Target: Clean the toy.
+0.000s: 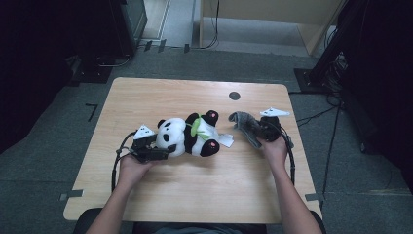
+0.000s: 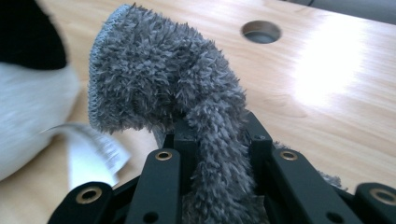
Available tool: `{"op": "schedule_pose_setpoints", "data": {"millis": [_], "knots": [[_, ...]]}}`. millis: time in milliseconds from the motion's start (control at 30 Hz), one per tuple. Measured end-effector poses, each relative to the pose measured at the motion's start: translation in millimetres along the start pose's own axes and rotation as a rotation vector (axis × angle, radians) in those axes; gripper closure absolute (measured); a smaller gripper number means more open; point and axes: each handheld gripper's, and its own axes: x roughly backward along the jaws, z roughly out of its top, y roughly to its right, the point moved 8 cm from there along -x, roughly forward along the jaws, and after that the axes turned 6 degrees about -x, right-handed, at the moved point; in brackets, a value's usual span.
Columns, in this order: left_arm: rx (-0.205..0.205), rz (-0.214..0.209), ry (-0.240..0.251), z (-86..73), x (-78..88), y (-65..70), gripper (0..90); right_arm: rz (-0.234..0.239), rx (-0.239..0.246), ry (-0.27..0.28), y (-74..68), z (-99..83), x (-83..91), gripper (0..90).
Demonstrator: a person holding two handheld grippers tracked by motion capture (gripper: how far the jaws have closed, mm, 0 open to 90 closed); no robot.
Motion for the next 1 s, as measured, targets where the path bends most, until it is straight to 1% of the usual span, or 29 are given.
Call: {"op": "schedule_pose_setpoints", "data": {"millis": [33,100,167,200,367,500,600,733,767,833,933,1000], "knots": [[0.001,0.000,0.003,-0.1,-0.1,0.0,13.2,-0.006,-0.002,0.007,2.6,0.8,-1.8,73.7],[0.000,0.002,0.004,-0.1,0.1,0.3,13.1,-0.012,-0.020,-0.003,8.0,0.5,-6.7,73.2],[-0.009,0.006,0.005,-0.9,0.3,1.1,13.0,-0.036,-0.011,-0.014,11.8,-1.5,-10.3,72.9],[-0.013,0.006,0.005,-1.2,0.4,1.3,13.0,-0.042,-0.014,-0.017,14.2,-2.7,-12.4,72.8],[-0.017,0.006,0.009,-1.8,0.5,1.4,12.6,-0.059,-0.035,-0.033,22.8,-7.6,-19.4,71.7],[-0.015,0.006,0.010,-1.9,0.5,1.3,12.5,-0.065,-0.050,-0.038,27.3,-9.8,-23.2,68.3],[-0.016,0.006,0.010,-1.9,0.5,1.4,12.4,-0.070,-0.047,-0.046,28.8,-10.5,-24.2,63.1],[-0.024,0.005,0.008,-2.1,0.7,1.5,12.3,-0.075,-0.057,-0.057,30.4,-9.9,-22.6,51.6],[-0.024,0.005,0.007,-2.0,0.8,1.5,12.3,-0.079,-0.062,-0.048,31.0,-8.7,-22.1,46.7],[-0.024,0.003,0.006,-1.9,0.7,1.3,12.1,-0.070,-0.073,-0.035,30.6,-7.0,-21.3,40.7],[-0.020,-0.002,0.006,-1.8,0.6,1.0,11.5,-0.063,-0.079,-0.025,28.6,-4.4,-17.6,35.1],[-0.020,-0.003,0.007,-1.6,0.5,0.7,11.3,-0.052,-0.086,-0.016,26.3,-2.4,-14.9,33.8]]}}
